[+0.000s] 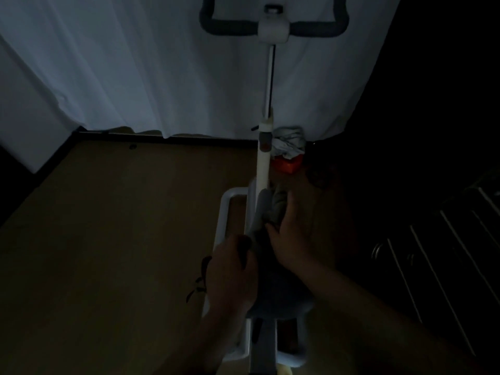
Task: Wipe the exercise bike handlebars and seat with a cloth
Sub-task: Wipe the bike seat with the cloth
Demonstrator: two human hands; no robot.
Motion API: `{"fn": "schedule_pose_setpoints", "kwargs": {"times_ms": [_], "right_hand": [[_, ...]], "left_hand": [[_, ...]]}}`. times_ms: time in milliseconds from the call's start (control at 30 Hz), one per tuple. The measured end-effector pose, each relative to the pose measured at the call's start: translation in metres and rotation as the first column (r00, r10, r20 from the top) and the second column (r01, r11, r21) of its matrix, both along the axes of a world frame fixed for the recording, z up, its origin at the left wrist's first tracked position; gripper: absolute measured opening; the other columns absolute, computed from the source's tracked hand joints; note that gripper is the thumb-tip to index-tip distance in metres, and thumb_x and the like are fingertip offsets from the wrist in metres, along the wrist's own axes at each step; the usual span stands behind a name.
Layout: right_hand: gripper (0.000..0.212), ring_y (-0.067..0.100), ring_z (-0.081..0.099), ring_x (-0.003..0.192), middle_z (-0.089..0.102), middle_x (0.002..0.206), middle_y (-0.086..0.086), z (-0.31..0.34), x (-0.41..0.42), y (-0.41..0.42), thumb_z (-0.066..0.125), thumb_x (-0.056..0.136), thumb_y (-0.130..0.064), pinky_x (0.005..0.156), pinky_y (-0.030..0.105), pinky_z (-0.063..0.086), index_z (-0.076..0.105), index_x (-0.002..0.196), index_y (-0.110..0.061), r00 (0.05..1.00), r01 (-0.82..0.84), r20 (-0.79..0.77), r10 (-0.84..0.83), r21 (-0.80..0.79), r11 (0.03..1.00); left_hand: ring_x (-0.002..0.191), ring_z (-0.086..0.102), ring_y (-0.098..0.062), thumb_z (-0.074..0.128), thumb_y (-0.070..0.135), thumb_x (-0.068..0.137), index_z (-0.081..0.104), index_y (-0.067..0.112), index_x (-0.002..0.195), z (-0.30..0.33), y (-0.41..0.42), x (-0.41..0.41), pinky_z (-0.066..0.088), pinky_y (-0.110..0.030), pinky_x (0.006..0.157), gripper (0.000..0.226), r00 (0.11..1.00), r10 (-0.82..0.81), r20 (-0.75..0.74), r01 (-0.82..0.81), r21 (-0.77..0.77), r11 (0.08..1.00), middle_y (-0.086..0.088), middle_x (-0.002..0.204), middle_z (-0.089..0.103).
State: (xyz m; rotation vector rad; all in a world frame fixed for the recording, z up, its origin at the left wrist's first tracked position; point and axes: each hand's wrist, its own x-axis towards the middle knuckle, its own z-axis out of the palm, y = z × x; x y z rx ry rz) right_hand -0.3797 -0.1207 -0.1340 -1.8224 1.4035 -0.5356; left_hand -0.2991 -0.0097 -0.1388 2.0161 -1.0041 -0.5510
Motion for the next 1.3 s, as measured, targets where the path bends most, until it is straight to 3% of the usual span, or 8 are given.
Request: {"fn": "schedule_pose_setpoints", "kwargs": {"times_ms": [67,167,300,400,533,767,967,1300], "right_hand": [[0.081,0.018,0.017,0.143,0.010,0.158,-0.003,0.010,0.003,-0.001,0.057,0.093,-0.021,0.108,0.017,0.012,0.001,0.151,-0.028,0.994,-0.028,0.105,0.023,0.046,0.999],[0.081,0.028,0.024,0.140,-0.009,0.154,-0.028,0.015,-0.003,0.017,0.053,0.089,-0.050,0.116,0.038,0.018,-0.005,0.145,-0.045,1.000,0.014,-0.018,-0.014,0.008,1.000],[0.074,0.023,0.019,0.143,0.014,0.159,0.003,0.009,-0.012,0.032,0.049,0.095,-0.041,0.117,0.041,0.020,0.005,0.152,-0.024,0.962,-0.050,-0.271,0.032,-0.058,0.997],[0.063,0.022,0.039,0.132,0.038,0.148,0.001,0.023,0.000,0.026,0.052,0.093,-0.045,0.105,0.031,0.033,0.026,0.146,-0.025,0.987,0.131,-0.094,-0.131,-0.005,0.991],[0.061,0.021,0.039,0.133,0.023,0.156,-0.005,0.014,0.000,0.073,0.037,0.095,-0.054,0.101,0.040,0.043,0.016,0.149,-0.033,0.886,0.083,-0.421,-0.193,-0.265,0.961],[0.054,0.020,0.050,0.121,0.047,0.141,-0.006,0.021,0.006,0.083,0.038,0.093,-0.056,0.095,0.036,0.046,0.030,0.143,-0.037,0.846,0.295,-0.379,-0.374,-0.252,0.922],[0.050,0.009,0.026,0.140,0.032,0.151,-0.010,0.026,0.002,0.109,0.035,0.093,-0.051,0.118,0.037,0.007,0.038,0.140,-0.035,0.843,0.104,-0.469,-0.262,-0.337,0.936],[0.051,0.009,0.018,0.143,0.036,0.150,-0.007,0.019,0.019,0.132,0.030,0.094,-0.050,0.118,0.038,-0.006,0.037,0.142,-0.031,0.795,0.203,-0.456,-0.401,-0.422,0.884]], "left_hand": [[0.081,0.059,-0.009,0.045,0.031,0.093,0.048,0.039,0.091,-0.003,-0.002,0.004,0.051,-0.039,0.073,0.009,0.999,-0.029,-0.035,0.028,-0.023,0.999,0.012,0.087,0.059],[0.088,0.058,-0.008,0.045,0.035,0.093,0.048,0.038,0.096,-0.012,-0.002,0.011,0.051,-0.041,0.078,0.005,0.989,-0.112,-0.098,0.109,-0.041,0.993,0.012,0.093,0.058],[0.090,0.055,-0.010,0.043,0.035,0.096,0.053,0.029,0.100,-0.011,-0.001,0.022,0.048,-0.035,0.078,0.012,0.974,-0.227,-0.012,0.225,-0.082,0.971,0.010,0.094,0.054],[0.091,0.051,-0.012,0.038,0.036,0.096,0.054,0.023,0.100,-0.011,0.000,0.023,0.044,-0.033,0.081,0.020,0.956,-0.291,0.030,0.292,-0.091,0.952,0.008,0.094,0.051],[0.102,0.048,-0.010,0.025,0.050,0.093,0.051,0.026,0.115,-0.018,0.009,0.030,0.042,-0.031,0.089,0.042,0.913,-0.408,0.016,0.406,-0.121,0.906,0.009,0.107,0.052],[0.118,0.048,-0.008,0.025,0.054,0.095,0.043,0.022,0.133,-0.021,0.011,0.039,0.042,-0.036,0.101,0.053,0.841,-0.531,-0.102,0.515,-0.151,0.844,0.004,0.128,0.051],[0.136,0.032,-0.003,0.030,0.049,0.096,0.027,0.034,0.144,-0.018,0.020,0.051,0.031,-0.033,0.113,0.050,0.739,-0.606,-0.293,0.573,-0.199,0.795,0.012,0.149,0.033],[0.119,0.040,0.015,0.039,0.023,0.101,0.038,0.047,0.120,-0.009,0.024,0.061,0.036,-0.012,0.100,0.030,0.638,-0.615,-0.462,0.546,-0.291,0.785,0.019,0.134,0.043]]}}
